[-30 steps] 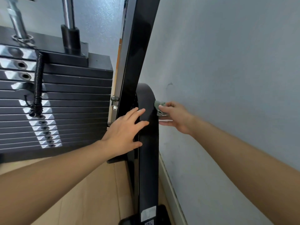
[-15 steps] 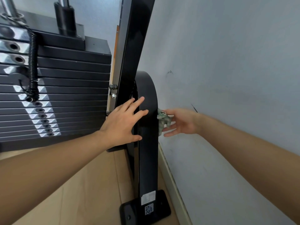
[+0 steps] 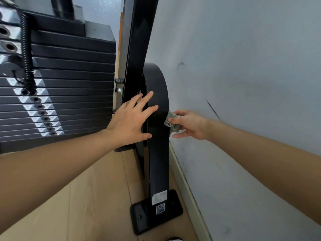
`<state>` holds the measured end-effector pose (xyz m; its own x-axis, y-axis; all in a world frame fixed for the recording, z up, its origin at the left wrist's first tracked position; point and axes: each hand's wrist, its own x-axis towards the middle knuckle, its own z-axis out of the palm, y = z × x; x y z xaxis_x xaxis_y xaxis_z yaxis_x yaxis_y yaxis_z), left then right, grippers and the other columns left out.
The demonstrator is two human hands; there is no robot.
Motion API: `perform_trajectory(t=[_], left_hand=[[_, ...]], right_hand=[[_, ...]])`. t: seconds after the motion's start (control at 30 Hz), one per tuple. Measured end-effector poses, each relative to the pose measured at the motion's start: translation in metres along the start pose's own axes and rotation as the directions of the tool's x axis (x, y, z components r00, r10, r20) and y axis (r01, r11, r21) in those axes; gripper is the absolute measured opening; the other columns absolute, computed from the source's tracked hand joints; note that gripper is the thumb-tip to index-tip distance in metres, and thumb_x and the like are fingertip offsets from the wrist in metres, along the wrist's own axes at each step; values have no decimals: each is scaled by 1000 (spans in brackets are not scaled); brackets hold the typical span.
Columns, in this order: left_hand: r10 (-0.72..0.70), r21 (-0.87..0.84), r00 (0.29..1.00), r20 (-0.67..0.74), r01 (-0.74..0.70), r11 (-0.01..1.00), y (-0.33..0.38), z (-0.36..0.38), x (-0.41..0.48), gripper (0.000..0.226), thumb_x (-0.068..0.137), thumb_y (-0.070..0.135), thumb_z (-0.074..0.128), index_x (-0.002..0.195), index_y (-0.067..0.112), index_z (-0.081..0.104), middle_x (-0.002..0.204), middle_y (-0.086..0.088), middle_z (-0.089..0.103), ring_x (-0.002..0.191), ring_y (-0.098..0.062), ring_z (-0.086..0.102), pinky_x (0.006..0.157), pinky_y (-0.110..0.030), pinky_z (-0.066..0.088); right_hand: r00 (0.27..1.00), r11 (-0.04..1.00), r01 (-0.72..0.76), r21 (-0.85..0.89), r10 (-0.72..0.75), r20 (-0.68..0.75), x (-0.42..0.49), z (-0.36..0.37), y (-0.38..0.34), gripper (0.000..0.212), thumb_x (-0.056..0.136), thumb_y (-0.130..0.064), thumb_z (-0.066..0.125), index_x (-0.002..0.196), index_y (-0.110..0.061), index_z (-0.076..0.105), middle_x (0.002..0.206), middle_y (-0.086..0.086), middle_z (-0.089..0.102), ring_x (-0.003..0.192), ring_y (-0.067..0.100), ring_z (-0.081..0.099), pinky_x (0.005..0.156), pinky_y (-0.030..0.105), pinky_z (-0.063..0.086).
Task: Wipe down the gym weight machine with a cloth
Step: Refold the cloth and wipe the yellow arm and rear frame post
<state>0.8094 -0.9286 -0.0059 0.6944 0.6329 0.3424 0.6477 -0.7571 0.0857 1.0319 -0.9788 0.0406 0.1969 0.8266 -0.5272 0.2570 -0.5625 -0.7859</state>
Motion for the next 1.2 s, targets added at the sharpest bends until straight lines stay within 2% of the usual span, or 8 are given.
perform_trajectory(t=[0.17,0.3,0.4,0.57,0.8,1.0,1.1,1.2], left_hand=[[22,59,1000,-10,-21,998,1,-1,-1,97,73,64,76,153,24,39,168,-11,14,152,-33,18,116,-49,32],[143,132,989,-27,-138,982,5,5,-9,77,77,60,73,140,21,55,161,-14,33,150,-36,25,117,-50,30],[164,158,986,10,-164,974,12,15,-17,80,79,66,68,143,22,53,163,-14,29,153,-37,17,121,-52,24],[157,188,986,50,-163,969,16,24,-25,93,80,72,62,153,20,38,168,-13,14,155,-38,1,123,-52,20],[167,142,985,48,-172,975,10,27,-25,90,80,72,62,153,24,37,169,-9,13,156,-34,-2,119,-51,31],[179,152,983,36,-183,971,10,28,-26,90,82,73,59,153,24,35,169,-9,11,156,-35,-4,115,-50,36],[175,134,984,37,-178,975,11,28,-26,90,81,72,61,153,23,36,169,-9,11,156,-34,-3,112,-51,39],[178,118,984,23,-180,977,11,27,-25,89,81,71,63,152,23,38,169,-9,12,156,-34,-2,111,-52,39]], right_hand=[[994,994,-103,-29,104,38,-4,6,22,27,96,-15,66,122,-11,63,105,7,69,91,19,69,73,35,62],[992,994,-113,-7,113,46,-3,7,26,25,94,-13,67,119,-9,64,104,10,70,96,24,70,79,39,62],[1000,999,-26,43,26,-13,0,8,24,19,93,-12,68,111,-12,66,105,10,70,96,24,69,75,37,62],[995,988,76,134,-66,-80,3,17,36,25,93,-13,70,116,-14,63,108,5,68,98,17,66,72,34,62],[993,986,-117,118,118,4,-10,27,93,27,91,-19,73,114,-12,61,106,6,66,95,18,67,72,33,61],[965,966,-257,-21,258,41,-20,39,144,20,88,-22,77,96,-20,58,98,5,65,87,21,69,75,40,62],[945,940,-315,-130,323,50,-22,43,159,28,88,-24,77,107,-15,59,100,10,72,90,26,75,74,40,63],[910,897,-384,-221,407,74,-25,47,174,34,88,-24,78,115,-14,60,101,10,74,85,22,75,69,36,62]])
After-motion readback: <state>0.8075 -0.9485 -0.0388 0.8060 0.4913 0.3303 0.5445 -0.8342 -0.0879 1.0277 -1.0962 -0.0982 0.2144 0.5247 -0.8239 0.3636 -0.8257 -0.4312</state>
